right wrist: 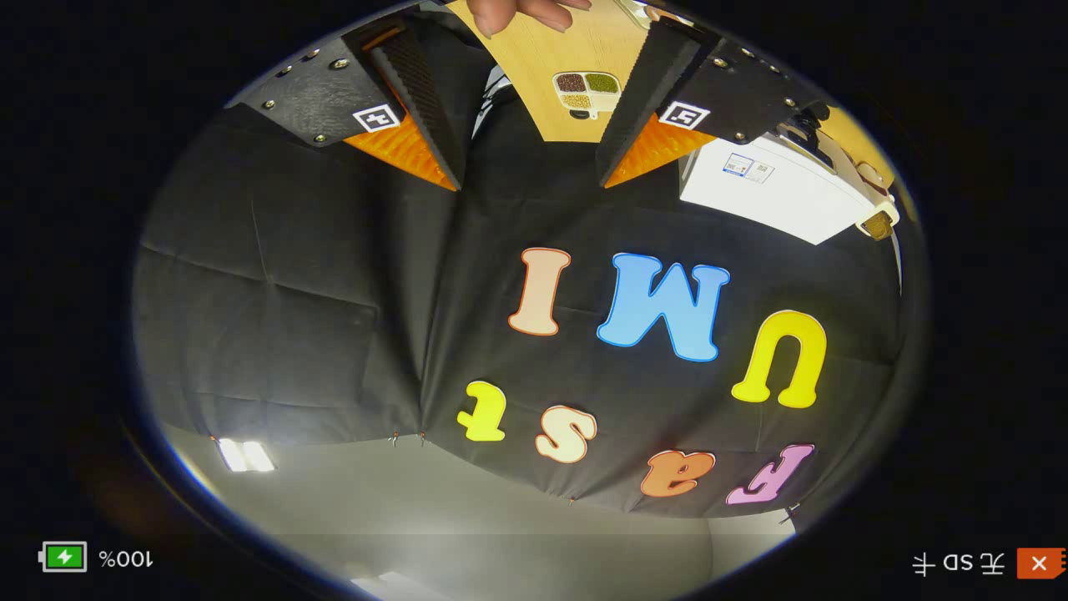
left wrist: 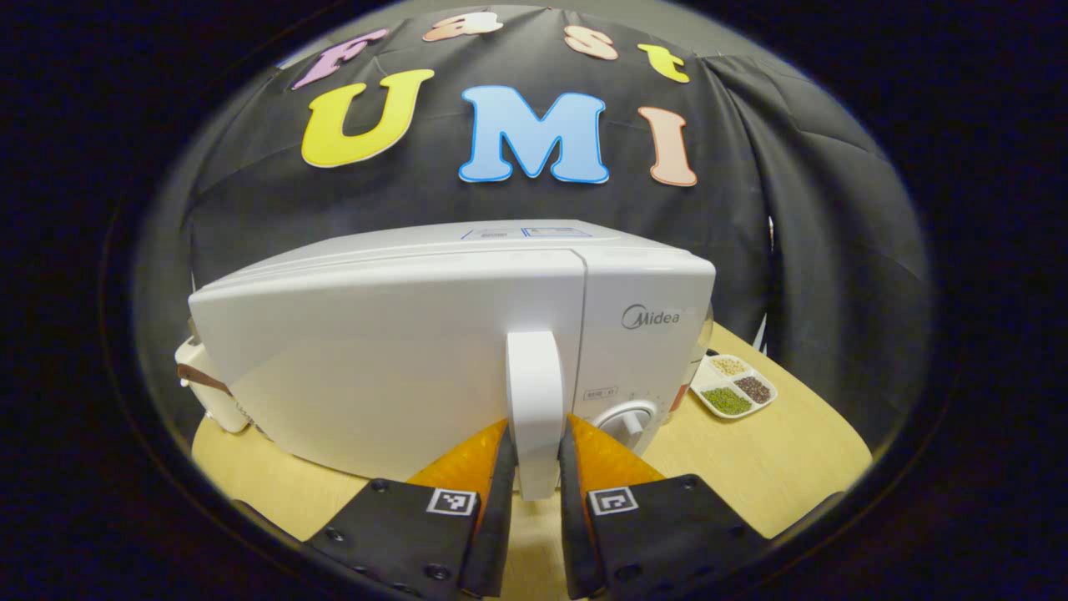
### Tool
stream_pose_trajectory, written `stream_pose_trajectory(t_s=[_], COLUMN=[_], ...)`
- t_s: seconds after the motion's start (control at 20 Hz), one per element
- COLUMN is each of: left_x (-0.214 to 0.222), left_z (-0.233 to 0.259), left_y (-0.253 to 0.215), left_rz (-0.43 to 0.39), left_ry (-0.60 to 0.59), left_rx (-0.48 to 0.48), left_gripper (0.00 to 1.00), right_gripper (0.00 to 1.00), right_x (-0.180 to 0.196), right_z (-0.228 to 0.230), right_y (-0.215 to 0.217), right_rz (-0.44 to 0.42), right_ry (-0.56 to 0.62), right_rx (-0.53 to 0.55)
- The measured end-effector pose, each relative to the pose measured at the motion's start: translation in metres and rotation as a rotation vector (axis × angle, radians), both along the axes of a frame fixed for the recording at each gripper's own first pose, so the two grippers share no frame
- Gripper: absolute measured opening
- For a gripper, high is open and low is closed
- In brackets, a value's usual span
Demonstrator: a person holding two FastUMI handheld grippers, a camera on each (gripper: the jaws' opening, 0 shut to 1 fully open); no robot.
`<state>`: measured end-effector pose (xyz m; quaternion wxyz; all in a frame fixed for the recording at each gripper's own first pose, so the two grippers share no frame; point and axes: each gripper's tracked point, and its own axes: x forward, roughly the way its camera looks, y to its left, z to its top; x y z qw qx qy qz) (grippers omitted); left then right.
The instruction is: Open the microwave oven with the left hand, put the food in, and close the microwave oven.
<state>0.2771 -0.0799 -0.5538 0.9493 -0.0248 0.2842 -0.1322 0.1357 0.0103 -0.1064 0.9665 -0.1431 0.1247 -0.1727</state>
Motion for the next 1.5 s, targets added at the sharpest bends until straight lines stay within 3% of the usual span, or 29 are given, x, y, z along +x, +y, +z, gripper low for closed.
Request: stream_pose_trajectory(t_s=[0.05, 0.3, 0.5, 0.7, 1.05, 1.25, 1.4, 1.45, 1.5], left_x=[0.001, 0.000, -0.009, -0.061, -0.145, -0.185, -0.210, -0.218, -0.226], left_z=[-0.002, -0.002, -0.003, 0.008, 0.021, 0.027, 0.029, 0.028, 0.029], left_y=[-0.001, -0.001, -0.001, 0.023, 0.082, 0.128, 0.171, 0.187, 0.203], left_rz=[-0.005, -0.040, -0.002, -0.028, -0.047, 0.005, 0.077, 0.112, 0.152], left_ry=[0.000, -0.019, 0.042, -0.027, -0.019, -0.005, 0.002, 0.016, 0.034], left_rx=[-0.013, 0.004, -0.030, -0.035, -0.072, -0.048, 0.012, 0.033, 0.050], left_gripper=[0.33, 0.11, 0.11, 0.11, 0.11, 0.11, 0.11, 0.16, 0.14], right_gripper=[0.97, 0.97, 0.97, 0.97, 0.97, 0.96, 0.97, 0.96, 0.96], right_x=[-0.004, -0.025, -0.049, -0.068, -0.073, -0.068, -0.066, -0.066, -0.068], right_z=[0.001, 0.007, 0.019, 0.018, -0.010, -0.018, -0.027, -0.031, -0.036], right_y=[0.001, 0.010, 0.007, 0.000, 0.023, 0.042, 0.052, 0.054, 0.055], right_rz=[0.000, 0.032, 0.048, 0.056, 0.133, 0.204, 0.262, 0.278, 0.297], right_ry=[-0.001, -0.026, -0.056, -0.065, -0.016, -0.009, 0.003, 0.012, 0.027], right_rx=[0.004, 0.055, 0.058, 0.053, 0.138, 0.137, 0.166, 0.177, 0.187])
